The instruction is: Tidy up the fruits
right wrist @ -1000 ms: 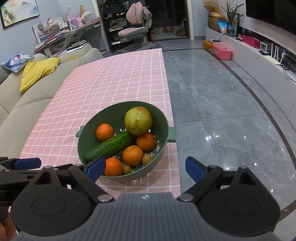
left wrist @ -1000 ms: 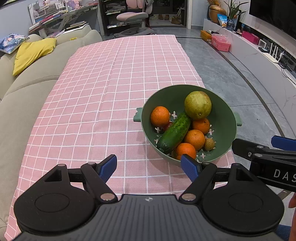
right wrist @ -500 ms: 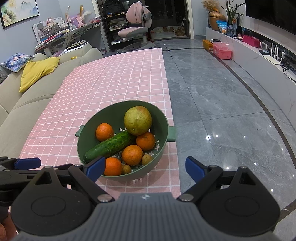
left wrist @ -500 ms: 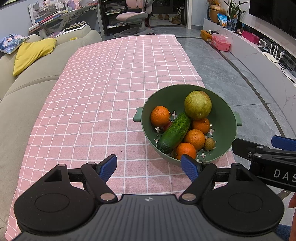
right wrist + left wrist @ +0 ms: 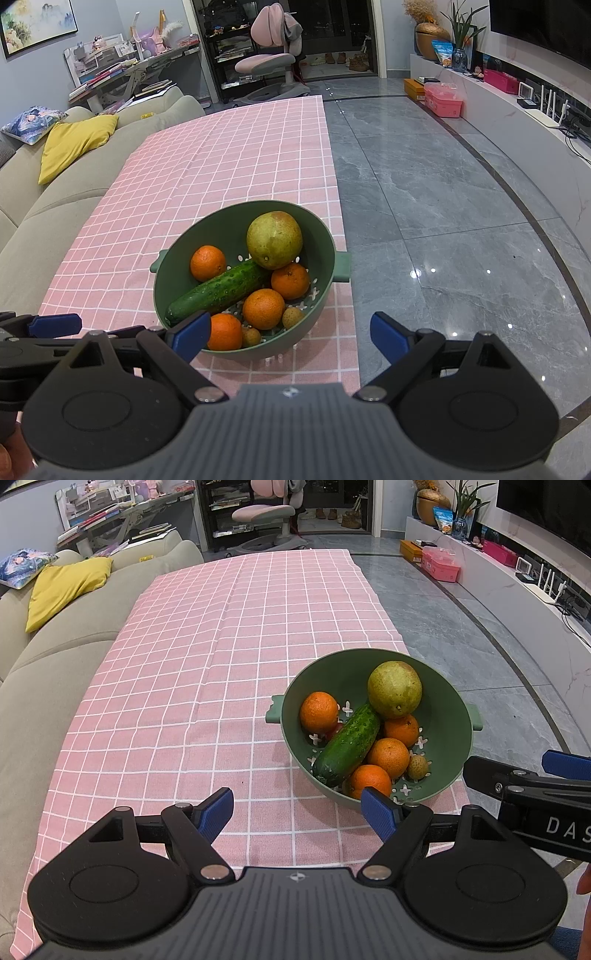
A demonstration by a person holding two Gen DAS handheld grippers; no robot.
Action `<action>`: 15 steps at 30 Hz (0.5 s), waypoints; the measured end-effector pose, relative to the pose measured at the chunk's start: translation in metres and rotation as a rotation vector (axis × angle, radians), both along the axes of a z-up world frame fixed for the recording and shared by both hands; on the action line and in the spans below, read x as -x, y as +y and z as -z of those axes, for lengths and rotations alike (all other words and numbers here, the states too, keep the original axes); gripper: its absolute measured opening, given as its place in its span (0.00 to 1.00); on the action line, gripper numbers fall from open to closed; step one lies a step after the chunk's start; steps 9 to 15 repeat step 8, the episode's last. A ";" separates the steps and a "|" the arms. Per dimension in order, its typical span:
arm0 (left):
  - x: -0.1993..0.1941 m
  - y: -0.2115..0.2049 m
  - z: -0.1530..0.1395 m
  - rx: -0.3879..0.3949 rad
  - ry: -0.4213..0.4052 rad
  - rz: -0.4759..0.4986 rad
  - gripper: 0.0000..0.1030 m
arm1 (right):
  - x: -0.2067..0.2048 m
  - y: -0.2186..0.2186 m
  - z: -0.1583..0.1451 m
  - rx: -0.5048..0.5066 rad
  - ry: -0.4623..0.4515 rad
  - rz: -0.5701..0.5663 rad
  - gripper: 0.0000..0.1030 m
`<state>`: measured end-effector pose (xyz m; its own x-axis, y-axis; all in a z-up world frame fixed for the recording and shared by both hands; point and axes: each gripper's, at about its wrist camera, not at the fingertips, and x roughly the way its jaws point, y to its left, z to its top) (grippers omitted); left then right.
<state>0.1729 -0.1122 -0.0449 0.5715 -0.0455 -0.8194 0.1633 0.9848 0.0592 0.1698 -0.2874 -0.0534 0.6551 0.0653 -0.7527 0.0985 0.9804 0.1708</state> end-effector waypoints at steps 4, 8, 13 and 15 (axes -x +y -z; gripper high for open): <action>0.000 0.000 -0.001 0.001 -0.002 0.003 0.89 | 0.000 0.000 0.000 0.002 0.001 0.003 0.87; 0.000 0.000 -0.001 0.003 -0.005 0.006 0.89 | 0.001 0.000 0.000 0.001 0.001 0.004 0.87; 0.000 0.000 -0.001 0.003 -0.005 0.006 0.89 | 0.001 0.000 0.000 0.001 0.001 0.004 0.87; 0.000 0.000 -0.001 0.003 -0.005 0.006 0.89 | 0.001 0.000 0.000 0.001 0.001 0.004 0.87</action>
